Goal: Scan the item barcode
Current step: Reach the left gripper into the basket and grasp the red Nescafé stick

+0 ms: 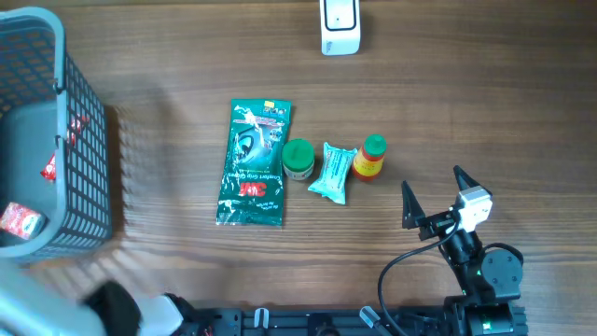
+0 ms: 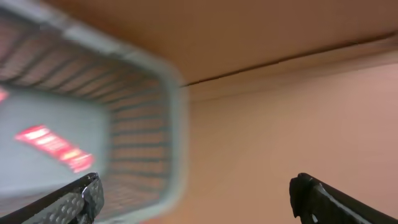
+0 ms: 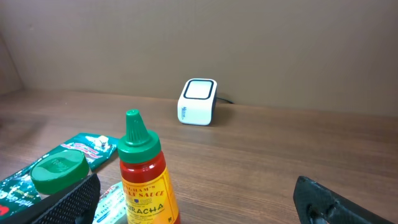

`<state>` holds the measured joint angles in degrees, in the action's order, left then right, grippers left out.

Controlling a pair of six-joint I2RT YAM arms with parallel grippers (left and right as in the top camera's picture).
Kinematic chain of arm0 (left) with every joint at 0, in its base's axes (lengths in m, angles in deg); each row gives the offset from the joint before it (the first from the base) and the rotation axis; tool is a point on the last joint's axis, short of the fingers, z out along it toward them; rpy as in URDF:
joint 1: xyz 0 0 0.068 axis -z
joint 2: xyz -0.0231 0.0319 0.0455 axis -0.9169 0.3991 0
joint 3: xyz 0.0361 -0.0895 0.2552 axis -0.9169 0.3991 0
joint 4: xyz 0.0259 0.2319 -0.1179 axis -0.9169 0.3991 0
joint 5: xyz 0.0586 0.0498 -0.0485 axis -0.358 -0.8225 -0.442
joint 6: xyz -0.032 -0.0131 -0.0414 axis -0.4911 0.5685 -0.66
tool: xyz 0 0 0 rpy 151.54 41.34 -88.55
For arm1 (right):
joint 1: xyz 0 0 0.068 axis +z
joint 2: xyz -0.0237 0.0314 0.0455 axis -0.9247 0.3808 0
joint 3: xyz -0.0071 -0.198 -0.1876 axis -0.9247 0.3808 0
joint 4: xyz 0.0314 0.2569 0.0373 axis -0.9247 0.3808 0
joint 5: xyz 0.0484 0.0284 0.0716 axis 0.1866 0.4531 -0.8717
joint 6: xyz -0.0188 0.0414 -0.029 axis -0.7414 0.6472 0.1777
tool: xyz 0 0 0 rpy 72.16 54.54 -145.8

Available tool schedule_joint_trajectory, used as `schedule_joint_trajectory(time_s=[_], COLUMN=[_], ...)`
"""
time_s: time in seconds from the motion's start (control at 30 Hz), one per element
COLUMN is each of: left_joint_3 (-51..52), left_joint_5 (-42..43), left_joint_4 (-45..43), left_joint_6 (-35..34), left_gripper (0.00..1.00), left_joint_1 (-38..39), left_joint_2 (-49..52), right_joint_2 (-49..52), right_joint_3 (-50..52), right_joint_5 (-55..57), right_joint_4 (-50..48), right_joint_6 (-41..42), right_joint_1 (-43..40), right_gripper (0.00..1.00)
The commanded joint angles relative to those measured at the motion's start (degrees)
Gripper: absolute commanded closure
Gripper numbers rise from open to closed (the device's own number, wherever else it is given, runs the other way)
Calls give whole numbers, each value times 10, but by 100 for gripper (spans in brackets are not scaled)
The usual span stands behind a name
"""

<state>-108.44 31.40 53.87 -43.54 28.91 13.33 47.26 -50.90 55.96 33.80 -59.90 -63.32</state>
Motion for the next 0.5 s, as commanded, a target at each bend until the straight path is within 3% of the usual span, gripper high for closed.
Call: schedule_joint_trajectory(time_s=[0.0, 0.17, 0.3, 0.4, 0.47], left_joint_3=[-2, 74, 233, 303, 303], left_joint_5=[-29, -100, -221, -188, -118], left_joint_4=[-14, -2, -2, -19, -19], left_joint_6=[34, 8, -87, -98, -96], left_gripper=[0, 0, 1, 0, 1], left_joint_1=[7, 68, 70, 17, -32], left_joint_2=[-68, -73, -78, -23, 44], right_joint_2=[-3, -3, -3, -3, -3], right_joint_3=[1, 1, 1, 1, 1], right_joint_5=[5, 5, 5, 5, 5], right_joint_4=[-1, -1, -1, -1, -1], right_joint_6=[-3, -3, -3, -3, -3], right_joint_1=[0, 0, 0, 0, 0], right_gripper=[0, 0, 0, 0, 0])
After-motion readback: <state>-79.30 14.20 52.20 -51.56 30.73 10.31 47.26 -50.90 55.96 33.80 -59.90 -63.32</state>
